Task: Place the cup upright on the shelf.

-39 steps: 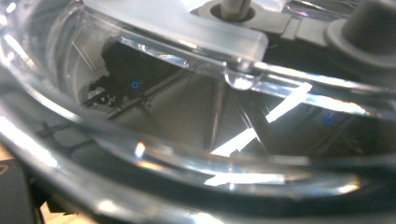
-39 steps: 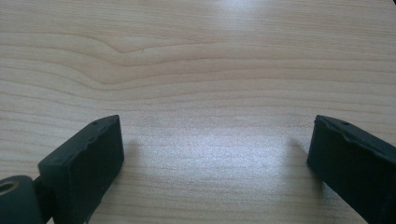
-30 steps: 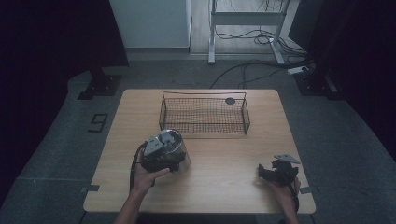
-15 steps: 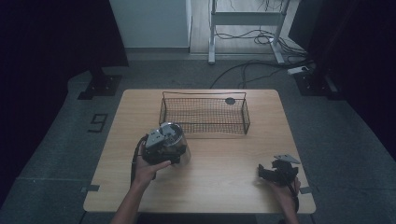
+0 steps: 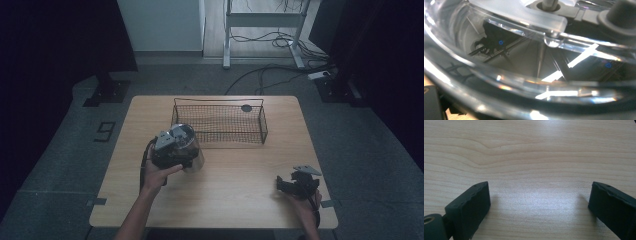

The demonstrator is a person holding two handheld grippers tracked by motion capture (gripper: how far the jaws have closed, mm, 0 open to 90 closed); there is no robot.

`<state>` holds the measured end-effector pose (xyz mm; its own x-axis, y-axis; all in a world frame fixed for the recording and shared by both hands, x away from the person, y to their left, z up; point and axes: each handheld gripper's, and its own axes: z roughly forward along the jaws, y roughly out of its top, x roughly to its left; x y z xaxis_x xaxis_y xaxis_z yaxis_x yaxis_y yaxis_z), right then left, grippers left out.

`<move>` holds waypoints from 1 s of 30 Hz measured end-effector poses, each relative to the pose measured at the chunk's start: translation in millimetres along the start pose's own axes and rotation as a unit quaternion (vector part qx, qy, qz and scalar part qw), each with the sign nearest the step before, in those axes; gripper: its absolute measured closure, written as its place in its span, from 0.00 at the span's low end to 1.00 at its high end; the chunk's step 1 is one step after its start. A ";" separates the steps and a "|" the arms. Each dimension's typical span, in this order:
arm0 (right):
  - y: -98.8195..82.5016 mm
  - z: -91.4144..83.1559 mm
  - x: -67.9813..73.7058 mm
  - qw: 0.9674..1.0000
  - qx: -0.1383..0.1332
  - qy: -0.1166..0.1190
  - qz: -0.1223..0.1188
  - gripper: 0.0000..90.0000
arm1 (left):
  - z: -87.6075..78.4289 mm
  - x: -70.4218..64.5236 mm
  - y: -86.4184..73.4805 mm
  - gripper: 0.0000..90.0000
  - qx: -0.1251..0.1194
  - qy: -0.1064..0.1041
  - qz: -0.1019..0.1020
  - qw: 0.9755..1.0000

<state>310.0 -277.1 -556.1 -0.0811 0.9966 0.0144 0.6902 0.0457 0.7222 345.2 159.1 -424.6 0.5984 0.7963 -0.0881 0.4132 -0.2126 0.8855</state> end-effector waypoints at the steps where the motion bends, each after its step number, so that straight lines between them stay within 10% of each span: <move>1: 0.0 0.0 0.0 1.000 0.000 0.000 0.000 0.04 | 0.1 0.3 1.0 0.05 0.000 0.000 0.000 1.000; 30: 0.5 0.4 -0.2 1.000 0.000 0.000 0.001 0.04 | 4.7 7.3 31.0 0.05 -0.010 0.013 0.008 1.000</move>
<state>310.7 -277.3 -555.9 -0.0797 0.9967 0.0167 0.6906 0.0431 0.7219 365.6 155.7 -400.0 0.5863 0.8077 -0.0620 0.3900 -0.2144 0.8955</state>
